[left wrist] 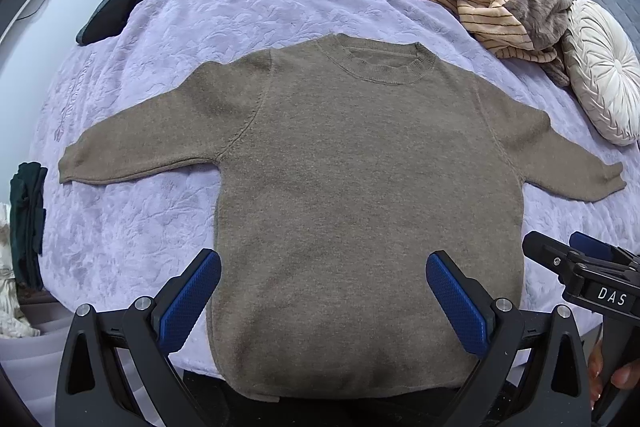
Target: Fold small clothes
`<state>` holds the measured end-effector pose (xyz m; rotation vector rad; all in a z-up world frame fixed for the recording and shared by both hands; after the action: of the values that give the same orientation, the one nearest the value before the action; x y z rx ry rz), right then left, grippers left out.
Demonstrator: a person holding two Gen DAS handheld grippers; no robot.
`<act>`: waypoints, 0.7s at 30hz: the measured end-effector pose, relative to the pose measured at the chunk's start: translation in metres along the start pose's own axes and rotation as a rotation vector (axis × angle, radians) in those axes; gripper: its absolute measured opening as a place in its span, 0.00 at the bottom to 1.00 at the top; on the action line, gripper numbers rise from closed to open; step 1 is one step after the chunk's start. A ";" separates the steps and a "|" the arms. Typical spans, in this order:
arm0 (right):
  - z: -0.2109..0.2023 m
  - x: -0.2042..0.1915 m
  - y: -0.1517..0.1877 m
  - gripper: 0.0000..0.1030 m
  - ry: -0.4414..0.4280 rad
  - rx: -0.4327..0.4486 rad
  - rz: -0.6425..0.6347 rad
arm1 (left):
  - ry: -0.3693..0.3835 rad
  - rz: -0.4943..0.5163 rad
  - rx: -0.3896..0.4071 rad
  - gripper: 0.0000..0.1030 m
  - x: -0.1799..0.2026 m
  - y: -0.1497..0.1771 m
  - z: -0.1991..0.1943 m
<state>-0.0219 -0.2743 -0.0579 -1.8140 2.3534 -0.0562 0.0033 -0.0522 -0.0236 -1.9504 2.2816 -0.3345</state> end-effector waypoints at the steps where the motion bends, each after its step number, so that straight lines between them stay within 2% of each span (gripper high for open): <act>1: 0.000 0.000 0.000 1.00 0.000 0.000 0.002 | 0.000 -0.001 -0.001 1.00 0.000 0.000 0.000; 21: -0.003 -0.008 0.003 1.00 -0.002 0.010 -0.014 | 0.004 -0.007 0.002 1.00 -0.004 0.004 -0.004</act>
<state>-0.0232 -0.2658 -0.0548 -1.8255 2.3349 -0.0684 -0.0009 -0.0472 -0.0208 -1.9597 2.2762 -0.3413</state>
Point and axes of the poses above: each gripper's, at about its wrist camera, not at the fingertips, and z roughly the way its jaws point, x to its right, y to its underside, the point moved 5 cm from there along z, roughly the way its jaws point, and after that the axes turned 4 degrees about y, right-handed, at the moved point
